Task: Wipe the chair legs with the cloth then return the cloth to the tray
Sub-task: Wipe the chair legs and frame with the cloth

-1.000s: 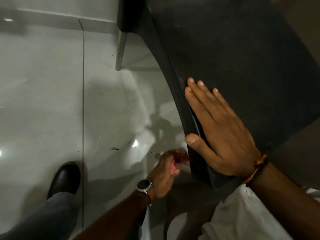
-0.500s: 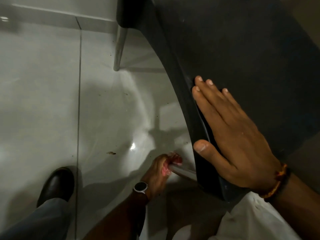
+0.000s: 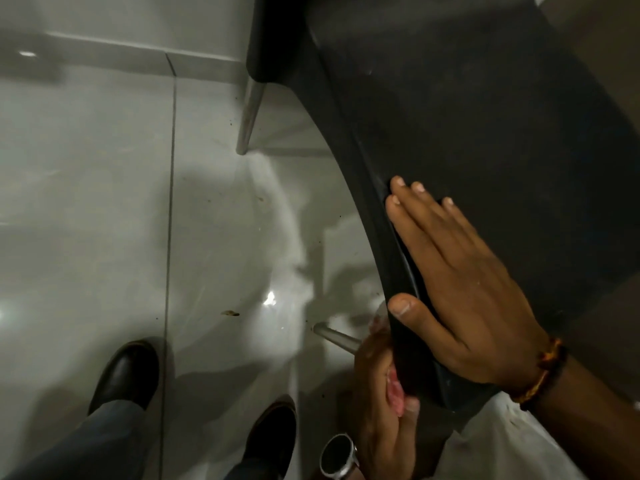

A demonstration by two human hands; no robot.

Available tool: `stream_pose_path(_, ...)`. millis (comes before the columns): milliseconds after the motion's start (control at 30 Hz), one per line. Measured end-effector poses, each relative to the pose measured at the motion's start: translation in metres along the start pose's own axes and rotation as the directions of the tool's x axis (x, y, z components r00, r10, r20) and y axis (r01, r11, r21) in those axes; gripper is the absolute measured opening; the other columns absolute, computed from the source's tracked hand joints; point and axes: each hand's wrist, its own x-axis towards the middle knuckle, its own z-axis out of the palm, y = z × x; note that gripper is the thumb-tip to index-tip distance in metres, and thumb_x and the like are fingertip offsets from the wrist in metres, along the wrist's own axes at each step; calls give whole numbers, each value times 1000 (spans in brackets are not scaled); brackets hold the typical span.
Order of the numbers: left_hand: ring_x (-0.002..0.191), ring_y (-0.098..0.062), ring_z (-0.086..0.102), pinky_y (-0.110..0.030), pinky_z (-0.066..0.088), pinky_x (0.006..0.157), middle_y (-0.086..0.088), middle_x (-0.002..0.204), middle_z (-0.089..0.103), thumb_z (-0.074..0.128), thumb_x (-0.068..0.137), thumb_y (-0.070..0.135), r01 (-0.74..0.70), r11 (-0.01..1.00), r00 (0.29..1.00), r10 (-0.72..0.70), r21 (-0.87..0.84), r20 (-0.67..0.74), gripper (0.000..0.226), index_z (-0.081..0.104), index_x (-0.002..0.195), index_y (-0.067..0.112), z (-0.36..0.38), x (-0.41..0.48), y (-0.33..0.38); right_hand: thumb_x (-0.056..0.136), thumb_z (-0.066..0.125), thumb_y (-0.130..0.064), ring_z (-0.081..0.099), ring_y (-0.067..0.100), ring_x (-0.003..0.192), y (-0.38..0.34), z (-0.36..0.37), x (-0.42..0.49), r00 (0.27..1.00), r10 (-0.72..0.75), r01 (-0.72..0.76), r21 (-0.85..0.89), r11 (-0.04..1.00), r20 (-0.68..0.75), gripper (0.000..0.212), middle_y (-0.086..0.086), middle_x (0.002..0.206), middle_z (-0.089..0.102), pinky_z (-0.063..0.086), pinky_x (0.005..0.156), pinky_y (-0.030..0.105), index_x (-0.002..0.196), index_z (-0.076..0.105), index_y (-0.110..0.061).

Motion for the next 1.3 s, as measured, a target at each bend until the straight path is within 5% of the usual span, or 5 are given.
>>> stream_pose_path(333,136,-8,59,-38,53,113,9,150,55,56,110,17,-15,833,912,-215,553,349,47,48,153,35,-116,76,-157,105,14,-65,9,23,165,3,5,-2,1000,-11,12,36,999,-22,87,11,177,12,14,132,53,166,18,-3)
stream_pose_path(733,154,10,33,-9,32,120,37,166,31,47,103,66,59,997,990,-65,52,122,59,20,156,70,-24,13,20,105,15,-65,8,23,165,1,1,0,1000,4,-4,16,1000,-3,87,10,177,11,14,132,52,166,18,-3)
stream_pose_path(867,130,14,50,-4,38,114,-7,165,49,47,114,31,-130,984,985,114,121,133,47,37,158,42,-32,35,0,104,16,-65,8,24,165,1,1,0,1000,1,-1,12,1000,3,87,10,177,12,15,131,53,166,18,-3)
stream_pose_path(1000,139,2,54,-39,50,116,24,153,52,49,110,33,-75,921,962,-34,382,270,47,34,144,61,-80,63,-99,105,15,-64,9,23,165,3,4,0,1000,-10,11,29,1000,-19,86,10,177,12,13,132,51,166,19,-3)
stream_pose_path(1300,157,11,23,-18,17,131,41,166,18,58,107,10,-248,821,914,22,514,405,88,9,159,62,-110,78,-150,106,13,-64,10,24,165,4,5,-1,999,-17,19,43,999,-39,86,10,177,14,14,132,51,165,20,-3)
